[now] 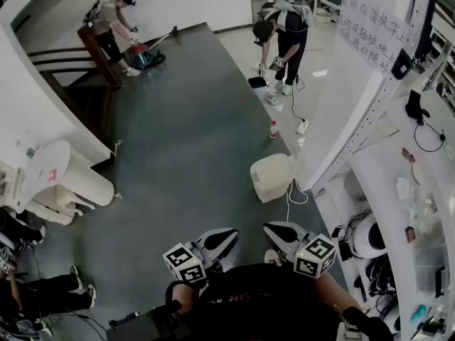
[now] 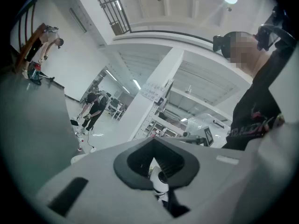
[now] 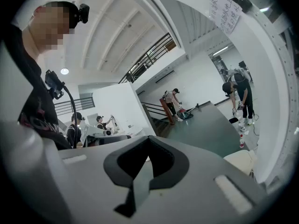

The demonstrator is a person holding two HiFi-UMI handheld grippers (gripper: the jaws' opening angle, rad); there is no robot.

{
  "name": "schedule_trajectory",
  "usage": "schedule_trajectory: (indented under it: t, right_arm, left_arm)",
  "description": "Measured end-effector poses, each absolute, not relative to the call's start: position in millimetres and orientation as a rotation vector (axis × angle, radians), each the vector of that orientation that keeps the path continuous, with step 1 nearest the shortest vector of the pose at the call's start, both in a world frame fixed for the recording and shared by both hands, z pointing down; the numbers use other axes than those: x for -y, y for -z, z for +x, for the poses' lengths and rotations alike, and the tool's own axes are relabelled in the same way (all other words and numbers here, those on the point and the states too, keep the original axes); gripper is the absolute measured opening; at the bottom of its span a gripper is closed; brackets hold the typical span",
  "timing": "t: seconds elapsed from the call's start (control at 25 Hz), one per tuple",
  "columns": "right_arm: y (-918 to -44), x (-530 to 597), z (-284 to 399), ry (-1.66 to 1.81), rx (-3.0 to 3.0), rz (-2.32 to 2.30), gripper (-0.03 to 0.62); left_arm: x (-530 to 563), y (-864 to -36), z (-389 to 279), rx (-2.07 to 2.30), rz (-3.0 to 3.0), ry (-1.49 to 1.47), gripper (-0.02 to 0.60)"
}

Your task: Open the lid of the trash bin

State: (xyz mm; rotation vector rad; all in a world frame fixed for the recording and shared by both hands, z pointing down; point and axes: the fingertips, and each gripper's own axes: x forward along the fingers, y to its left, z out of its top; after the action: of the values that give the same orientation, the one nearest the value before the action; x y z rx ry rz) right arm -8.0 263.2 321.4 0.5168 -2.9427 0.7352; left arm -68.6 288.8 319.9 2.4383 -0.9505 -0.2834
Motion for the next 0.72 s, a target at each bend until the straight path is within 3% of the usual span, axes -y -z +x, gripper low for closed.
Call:
schedule_trajectory:
  t: [0.72]
  right_arm:
    - [-310,-269,-3,-0.741,3.01,0.544,0.009]
  left_arm:
    - [-300,-319,-68,0.915,2.457,0.296,0.002]
